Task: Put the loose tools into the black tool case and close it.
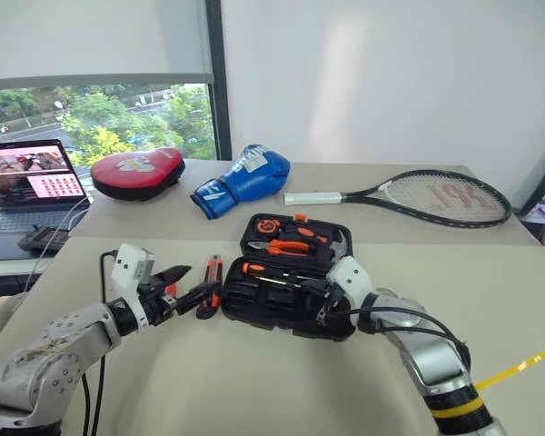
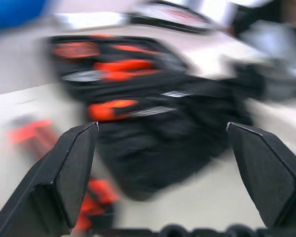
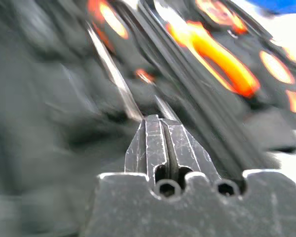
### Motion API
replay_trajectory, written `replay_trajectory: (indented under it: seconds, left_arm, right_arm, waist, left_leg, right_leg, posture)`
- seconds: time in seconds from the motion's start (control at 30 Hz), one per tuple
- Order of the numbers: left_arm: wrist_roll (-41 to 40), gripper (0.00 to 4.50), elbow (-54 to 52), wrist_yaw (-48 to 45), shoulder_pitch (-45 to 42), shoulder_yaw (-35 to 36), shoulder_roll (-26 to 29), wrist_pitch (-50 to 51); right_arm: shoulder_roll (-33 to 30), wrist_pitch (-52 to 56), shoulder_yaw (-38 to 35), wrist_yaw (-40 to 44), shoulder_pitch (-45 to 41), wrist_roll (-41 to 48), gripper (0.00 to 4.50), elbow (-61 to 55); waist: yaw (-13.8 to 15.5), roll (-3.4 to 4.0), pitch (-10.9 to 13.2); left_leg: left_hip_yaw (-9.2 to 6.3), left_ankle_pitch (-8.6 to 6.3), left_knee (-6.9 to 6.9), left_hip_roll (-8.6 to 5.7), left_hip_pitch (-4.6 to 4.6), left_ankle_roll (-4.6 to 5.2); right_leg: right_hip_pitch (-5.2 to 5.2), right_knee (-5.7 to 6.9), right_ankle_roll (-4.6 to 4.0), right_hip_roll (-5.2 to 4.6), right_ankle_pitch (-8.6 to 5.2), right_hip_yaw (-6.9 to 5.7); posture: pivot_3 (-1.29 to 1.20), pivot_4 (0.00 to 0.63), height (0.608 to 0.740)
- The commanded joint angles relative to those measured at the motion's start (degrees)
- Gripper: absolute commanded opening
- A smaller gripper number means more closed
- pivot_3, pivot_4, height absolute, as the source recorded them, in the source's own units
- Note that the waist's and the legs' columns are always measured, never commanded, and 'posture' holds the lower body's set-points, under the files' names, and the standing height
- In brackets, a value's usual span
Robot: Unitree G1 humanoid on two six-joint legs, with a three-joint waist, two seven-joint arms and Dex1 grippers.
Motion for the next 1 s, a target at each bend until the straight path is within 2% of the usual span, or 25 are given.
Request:
replay_trajectory:
  seconds: [0.03,0.13,0.33,0.4,0.5,0.67,0.7,0.8,0.87,0.93,1.0]
  left_arm:
    - [2.7,4.50,-3.1,13.1,1.1,2.4,-4.1,3.9]
    - [5.5,4.50,-5.3,20.0,2.6,1.3,-6.6,7.4]
    - [8.6,4.50,-5.8,26.2,3.6,-0.2,-9.4,12.3]
    - [9.0,4.50,-2.8,26.8,2.5,-1.2,-10.7,13.7]
    - [9.9,3.77,-0.7,25.7,1.5,-1.5,-11.2,13.4]
    - [11.2,1.93,0.7,22.3,1.5,-1.2,-9.8,11.5]
    - [11.5,1.44,1.0,21.3,1.4,-1.2,-9.4,10.7]
    - [9.1,0.44,1.9,15.2,-1.2,1.4,-9.7,4.2]
    - [4.7,0.41,1.3,4.6,-5.5,0.5,-7.0,1.2]
    - [1.7,0.41,2.0,-4.1,-9.2,-1.4,-3.6,1.2]
    - [2.5,0.41,4.1,-13.6,-12.2,-6.5,1.7,1.0]
  right_arm:
    - [-5.5,4.1,-7.0,7.1,0.3,12.3,1.41,-11.1]
    - [-10.7,7.7,-9.7,10.3,1.4,18.8,2.47,-15.4]
    - [-16.5,11.3,-13.2,9.8,1.1,24.4,4.45,-18.6]
    - [-18.3,12.2,-14.0,9.8,1.8,25.7,4.45,-19.2]
    - [-20.3,11.7,-13.9,9.8,3.6,25.4,4.50,-19.8]
    - [-21.1,10.7,-14.4,8.7,6.1,25.1,4.50,-21.0]
    - [-21.3,10.2,-14.4,8.5,6.8,24.6,4.50,-21.2]
    - [-20.3,8.6,-15.4,6.3,9.4,23.9,4.50,-22.5]
    - [-19.4,4.5,-17.1,5.5,13.0,21.6,4.50,-24.8]
    - [-18.8,4.3,-18.9,5.2,15.7,23.6,4.50,-26.2]
    - [-19.1,5.1,-21.3,5.5,19.1,26.2,4.50,-28.0]
  waist:
    - [0.3,0.01,0.0]
    - [0.9,-0.04,0.0]
    - [1.5,-0.09,0.1]
    - [1.6,-0.09,0.1]
    - [1.9,-0.09,0.1]
    - [2.2,-0.09,0.1]
    - [2.2,-0.09,0.1]
    - [2.5,-0.09,0.1]
    - [3.0,-0.18,0.1]
    - [3.1,-0.29,0.1]
    - [3.1,-0.28,0.1]
  left_leg:
    - [0.00,-0.02,0.01,0.00,-0.06,0.03]
    - [-0.03,-0.34,0.03,0.00,-0.05,0.55]
    - [-0.03,-0.55,0.05,0.07,-0.05,0.04]
    - [-0.02,-0.54,0.06,0.08,-0.03,0.03]
    - [-0.02,-0.52,0.07,0.10,0.02,0.06]
    - [-0.02,-0.50,0.09,0.09,0.06,0.11]
    - [-0.02,-0.50,0.10,0.09,0.07,0.11]
    - [-0.02,-0.51,0.10,0.10,0.03,0.13]
    - [-0.02,-0.52,0.12,0.10,-0.05,0.12]
    - [-0.05,-0.42,0.20,0.11,-0.35,-0.05]
    - [-0.02,-0.11,0.22,0.08,-0.52,-0.08]
  right_leg:
    - [-0.06,0.00,0.01,-0.04,0.00,-0.01]
    - [0.02,-0.09,0.01,-0.16,0.00,-0.06]
    - [0.02,-0.06,-0.07,-0.39,0.05,-0.06]
    - [0.03,-0.06,-0.08,-0.37,0.06,-0.06]
    - [0.12,-0.07,-0.09,-0.35,0.06,-0.11]
    - [0.21,-0.09,-0.09,-0.38,0.05,-0.10]
    - [0.22,-0.09,-0.10,-0.39,0.05,-0.12]
    - [0.20,-0.12,-0.10,-0.40,0.05,-0.13]
    - [0.13,-0.13,-0.10,-0.42,0.05,-0.13]
    - [-0.15,-0.07,-0.14,-0.35,0.07,-0.21]
    - [-0.30,-0.06,-0.17,-0.30,0.11,-0.19]
  posture:
    - [0.00,0.150,0.740]
    - [0.00,0.150,0.740]
    - [0.00,0.150,0.740]
    - [0.00,0.150,0.740]
    - [0.00,0.150,0.740]
    - [0.00,0.150,0.740]
    - [0.00,0.150,0.740]
    - [0.00,0.150,0.740]
    - [0.00,0.150,0.740]
    - [0.00,0.150,0.740]
    - [0.00,0.150,0.740]
